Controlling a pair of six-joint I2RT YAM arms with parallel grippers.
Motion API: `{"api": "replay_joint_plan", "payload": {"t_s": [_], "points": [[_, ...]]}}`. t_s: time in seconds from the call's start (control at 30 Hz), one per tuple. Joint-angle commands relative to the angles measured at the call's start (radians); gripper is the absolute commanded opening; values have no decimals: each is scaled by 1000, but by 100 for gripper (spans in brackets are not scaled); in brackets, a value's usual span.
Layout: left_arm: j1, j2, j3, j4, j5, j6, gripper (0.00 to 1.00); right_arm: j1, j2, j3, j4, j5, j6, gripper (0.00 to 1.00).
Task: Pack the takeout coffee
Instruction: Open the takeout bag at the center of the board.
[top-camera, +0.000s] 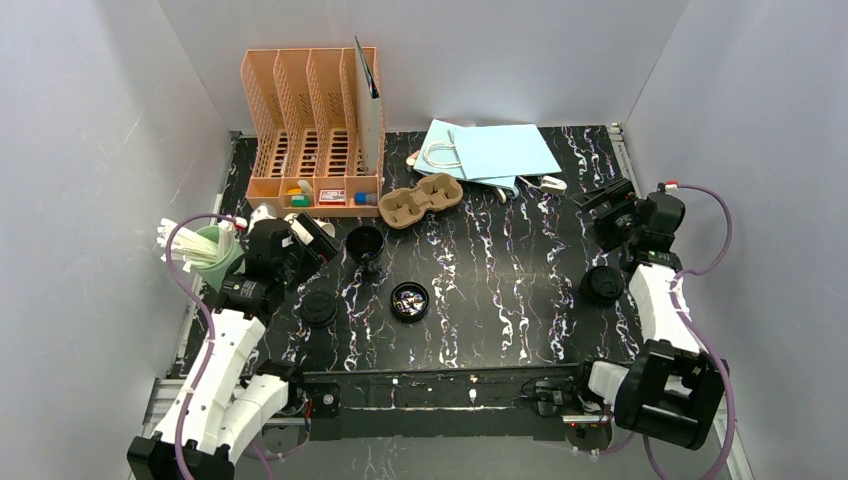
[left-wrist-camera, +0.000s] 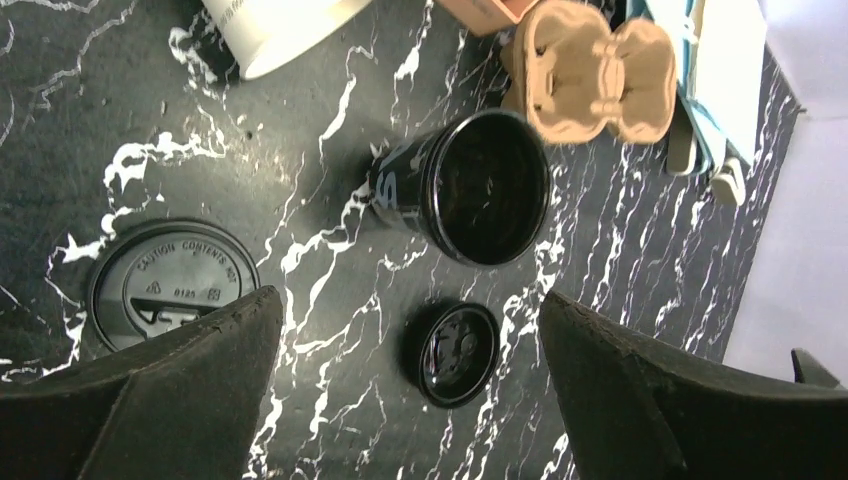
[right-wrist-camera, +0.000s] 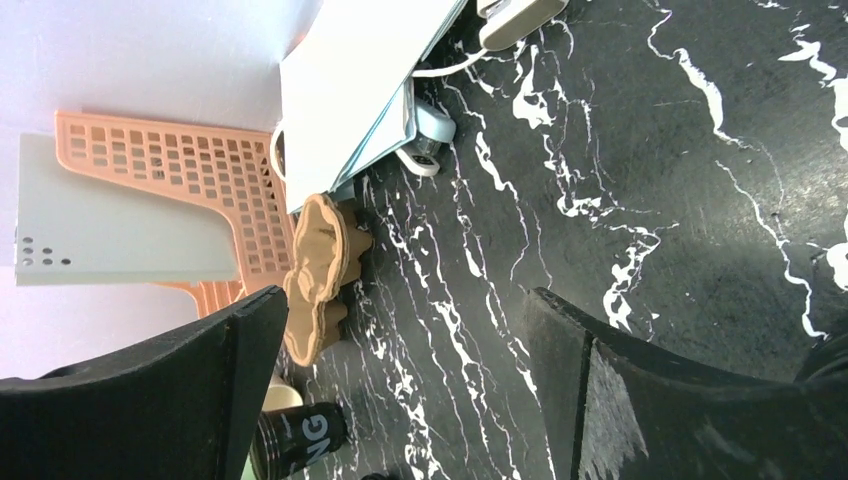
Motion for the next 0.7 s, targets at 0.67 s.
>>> {"api": "replay_joint_plan", "payload": {"t_s": [0.67], "points": [[2, -136, -109, 210, 445, 150, 98, 258, 557, 265, 383, 303, 133, 64]]}}
